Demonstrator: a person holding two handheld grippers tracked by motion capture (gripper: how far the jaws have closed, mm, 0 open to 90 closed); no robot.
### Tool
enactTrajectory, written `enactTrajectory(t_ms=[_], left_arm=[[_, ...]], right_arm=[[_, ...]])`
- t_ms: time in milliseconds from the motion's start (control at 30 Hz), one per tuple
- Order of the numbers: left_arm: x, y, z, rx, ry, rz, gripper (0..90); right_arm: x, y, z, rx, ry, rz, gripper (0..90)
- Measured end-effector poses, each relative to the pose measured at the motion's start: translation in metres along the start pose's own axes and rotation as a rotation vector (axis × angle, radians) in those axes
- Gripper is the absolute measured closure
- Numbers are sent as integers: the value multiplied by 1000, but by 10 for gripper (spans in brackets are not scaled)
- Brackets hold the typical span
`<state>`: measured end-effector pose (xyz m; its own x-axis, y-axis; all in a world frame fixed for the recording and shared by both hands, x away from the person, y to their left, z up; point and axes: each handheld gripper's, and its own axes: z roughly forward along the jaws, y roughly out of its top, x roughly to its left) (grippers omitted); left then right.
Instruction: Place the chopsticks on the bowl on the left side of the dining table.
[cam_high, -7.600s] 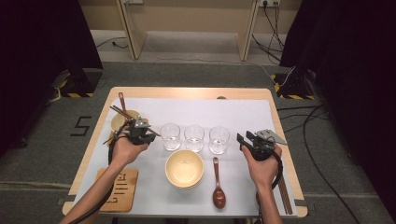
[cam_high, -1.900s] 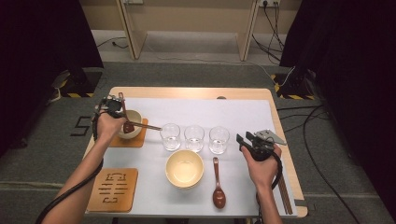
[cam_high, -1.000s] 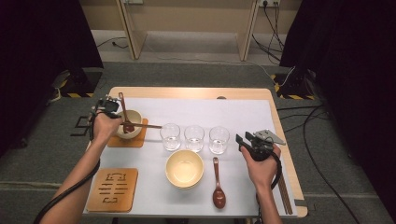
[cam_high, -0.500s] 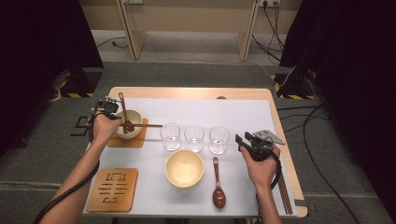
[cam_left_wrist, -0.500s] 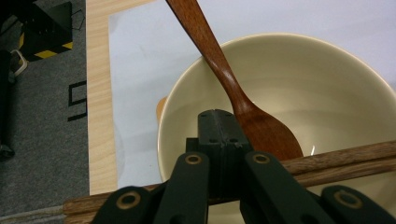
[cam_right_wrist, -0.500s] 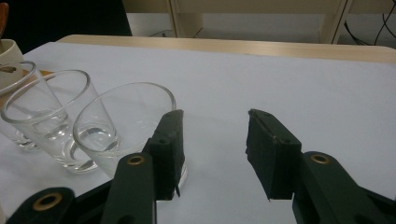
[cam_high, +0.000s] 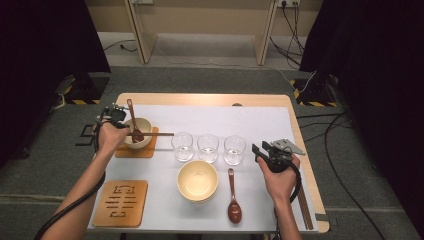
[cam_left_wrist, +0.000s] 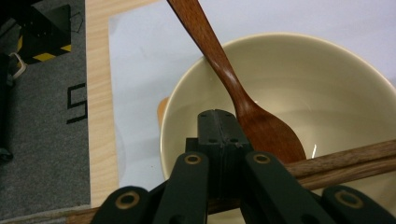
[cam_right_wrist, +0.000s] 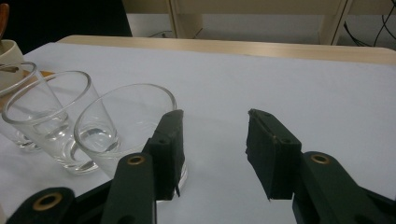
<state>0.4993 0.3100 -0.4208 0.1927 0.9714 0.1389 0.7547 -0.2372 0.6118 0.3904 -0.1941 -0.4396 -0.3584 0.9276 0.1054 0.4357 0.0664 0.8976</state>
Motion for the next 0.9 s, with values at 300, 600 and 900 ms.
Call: enactTrajectory(t_ms=[300,600,900], left_arm=[[4,-2,-15,-62,-11,10,886],[29,-25,-42,-108,3,-21,893],[47,-48,-46,-99,14,-52,894]], right_arm=[[0,0,-1,-1,1,-1,566],[0,1,-2,-3,-1,3,565],[0,1,-3,-4,-4,2,565]])
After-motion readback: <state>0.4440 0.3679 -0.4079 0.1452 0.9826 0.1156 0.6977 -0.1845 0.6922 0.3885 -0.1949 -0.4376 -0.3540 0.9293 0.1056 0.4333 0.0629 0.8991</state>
